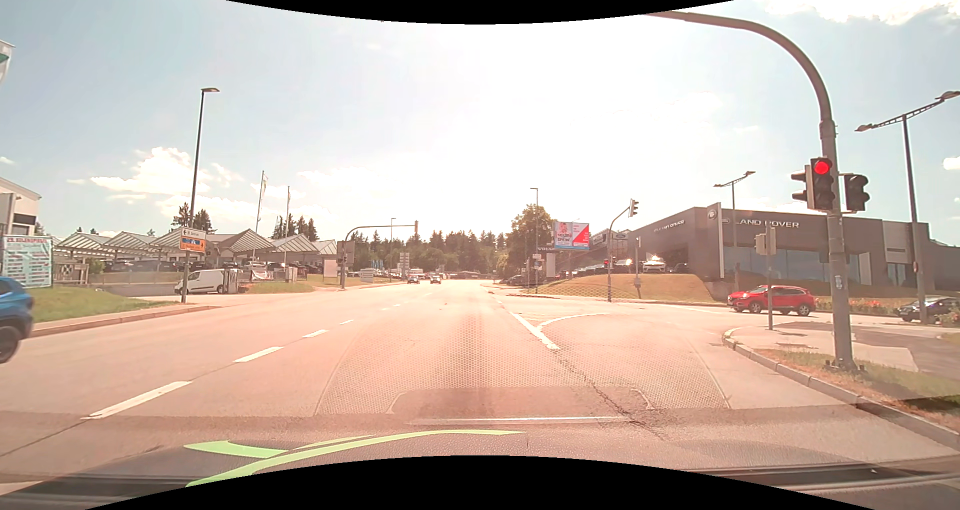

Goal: Follow the waypoints while adhering to traffic rules and regulations

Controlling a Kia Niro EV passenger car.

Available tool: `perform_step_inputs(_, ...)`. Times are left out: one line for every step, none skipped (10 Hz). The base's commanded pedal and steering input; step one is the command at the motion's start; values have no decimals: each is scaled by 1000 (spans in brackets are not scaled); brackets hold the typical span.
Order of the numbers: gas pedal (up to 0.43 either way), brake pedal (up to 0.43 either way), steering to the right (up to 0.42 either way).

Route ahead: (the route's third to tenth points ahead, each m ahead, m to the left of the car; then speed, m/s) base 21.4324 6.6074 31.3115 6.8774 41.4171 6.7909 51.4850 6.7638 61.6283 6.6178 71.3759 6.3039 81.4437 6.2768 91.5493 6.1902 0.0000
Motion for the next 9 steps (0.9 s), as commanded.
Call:
perform_step_inputs(0, 256, -9)
perform_step_inputs(0, 256, -9)
perform_step_inputs(0, 256, -9)
perform_step_inputs(0, 256, -9)
perform_step_inputs(0, 250, -9)
perform_step_inputs(0, 256, -9)
perform_step_inputs(0, 256, -9)
perform_step_inputs(0, 256, -9)
perform_step_inputs(0, 256, -9)
